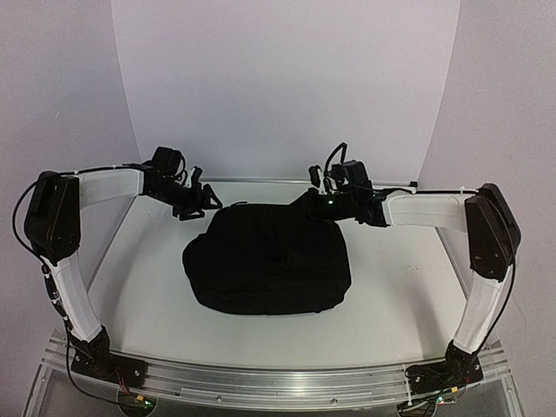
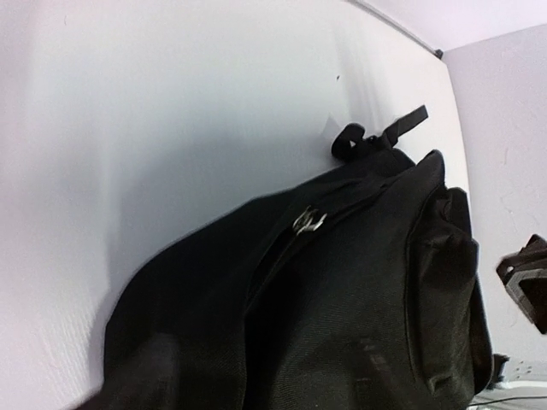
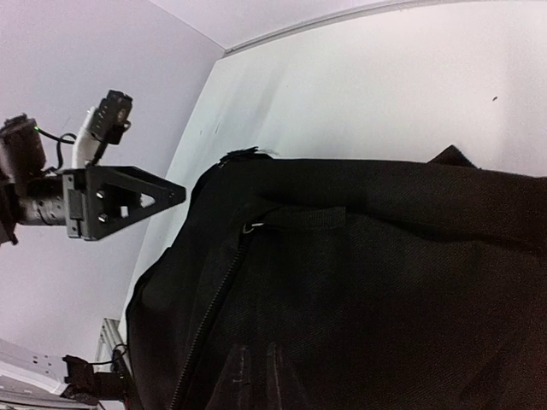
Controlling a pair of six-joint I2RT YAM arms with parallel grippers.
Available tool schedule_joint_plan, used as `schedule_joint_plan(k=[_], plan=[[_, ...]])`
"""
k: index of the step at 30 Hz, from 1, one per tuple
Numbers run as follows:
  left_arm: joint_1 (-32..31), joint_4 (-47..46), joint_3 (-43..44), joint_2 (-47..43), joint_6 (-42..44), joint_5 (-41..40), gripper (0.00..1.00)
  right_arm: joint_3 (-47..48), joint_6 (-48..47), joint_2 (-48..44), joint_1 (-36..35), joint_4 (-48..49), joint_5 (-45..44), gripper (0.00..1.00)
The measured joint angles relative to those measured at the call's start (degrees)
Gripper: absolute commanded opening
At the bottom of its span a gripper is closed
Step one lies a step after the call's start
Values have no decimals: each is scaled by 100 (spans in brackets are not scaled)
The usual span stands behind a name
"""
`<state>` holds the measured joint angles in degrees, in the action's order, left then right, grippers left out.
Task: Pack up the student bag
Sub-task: Adjust the student bag at the center of the board.
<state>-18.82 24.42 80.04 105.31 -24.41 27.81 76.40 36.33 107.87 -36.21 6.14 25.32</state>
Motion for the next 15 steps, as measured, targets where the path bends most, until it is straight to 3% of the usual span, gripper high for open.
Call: schedule_joint_plan(k=[6,15], plan=[[-216,246,523,-131,84,-495,100,825,-216,515,0,-306,-496,39],[-1460,467,1018,-25,-284,-411,100,1064,-403,774,7,-623,-942,43]])
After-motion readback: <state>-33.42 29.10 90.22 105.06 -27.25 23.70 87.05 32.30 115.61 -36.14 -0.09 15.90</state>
